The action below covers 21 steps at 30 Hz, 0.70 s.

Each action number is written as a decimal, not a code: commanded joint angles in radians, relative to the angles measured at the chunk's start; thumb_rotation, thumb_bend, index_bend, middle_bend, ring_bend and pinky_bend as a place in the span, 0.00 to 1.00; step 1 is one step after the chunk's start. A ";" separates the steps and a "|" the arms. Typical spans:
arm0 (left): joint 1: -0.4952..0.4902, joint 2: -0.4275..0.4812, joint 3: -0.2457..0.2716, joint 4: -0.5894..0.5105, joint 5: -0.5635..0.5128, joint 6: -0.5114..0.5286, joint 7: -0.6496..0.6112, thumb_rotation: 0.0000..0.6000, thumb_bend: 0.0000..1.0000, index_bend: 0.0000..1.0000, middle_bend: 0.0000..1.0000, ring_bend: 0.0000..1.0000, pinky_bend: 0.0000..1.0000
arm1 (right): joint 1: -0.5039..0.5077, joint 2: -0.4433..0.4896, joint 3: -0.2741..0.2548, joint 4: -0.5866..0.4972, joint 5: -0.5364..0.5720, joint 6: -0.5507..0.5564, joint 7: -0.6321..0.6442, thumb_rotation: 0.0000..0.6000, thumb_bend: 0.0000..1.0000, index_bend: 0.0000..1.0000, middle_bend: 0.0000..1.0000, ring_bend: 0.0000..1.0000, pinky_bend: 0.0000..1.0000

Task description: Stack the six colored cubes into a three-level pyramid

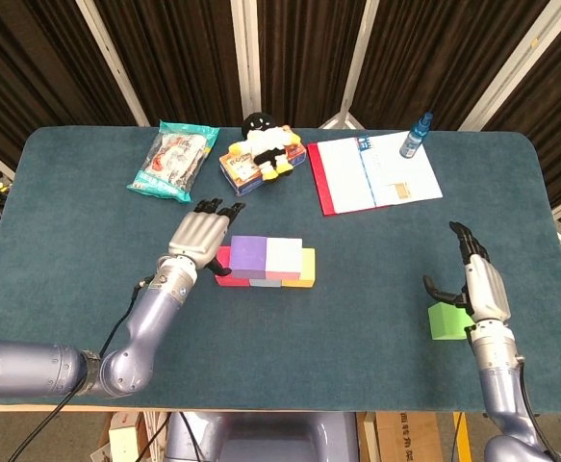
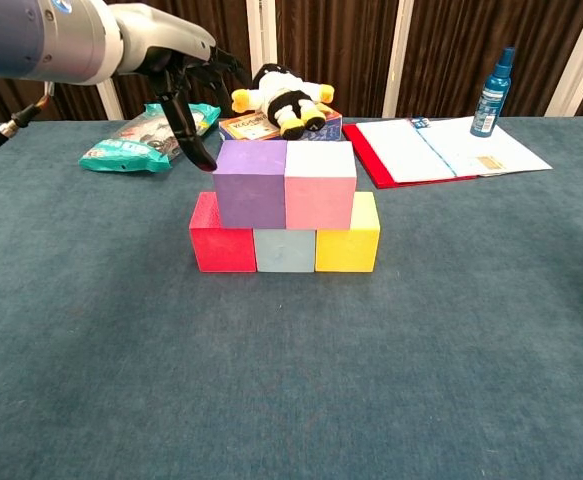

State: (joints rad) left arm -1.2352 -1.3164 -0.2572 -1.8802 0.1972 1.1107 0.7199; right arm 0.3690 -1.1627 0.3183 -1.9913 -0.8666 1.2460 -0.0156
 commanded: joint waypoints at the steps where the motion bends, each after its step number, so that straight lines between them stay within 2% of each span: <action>1: 0.002 0.006 0.004 0.000 0.004 0.001 0.004 1.00 0.13 0.00 0.17 0.01 0.00 | 0.000 0.001 0.000 -0.001 0.000 0.000 0.000 1.00 0.36 0.00 0.00 0.00 0.00; 10: 0.007 -0.002 0.036 0.047 0.033 0.015 0.036 1.00 0.13 0.00 0.17 0.01 0.00 | 0.002 -0.001 -0.002 0.003 0.005 -0.002 -0.003 1.00 0.36 0.00 0.00 0.00 0.00; 21: 0.016 -0.051 0.045 0.104 0.055 0.020 0.038 1.00 0.15 0.00 0.17 0.01 0.00 | 0.003 -0.005 -0.004 0.008 0.007 -0.003 -0.007 1.00 0.36 0.00 0.00 0.00 0.00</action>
State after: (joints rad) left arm -1.2198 -1.3642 -0.2132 -1.7785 0.2496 1.1304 0.7573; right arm 0.3723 -1.1675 0.3143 -1.9837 -0.8592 1.2429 -0.0225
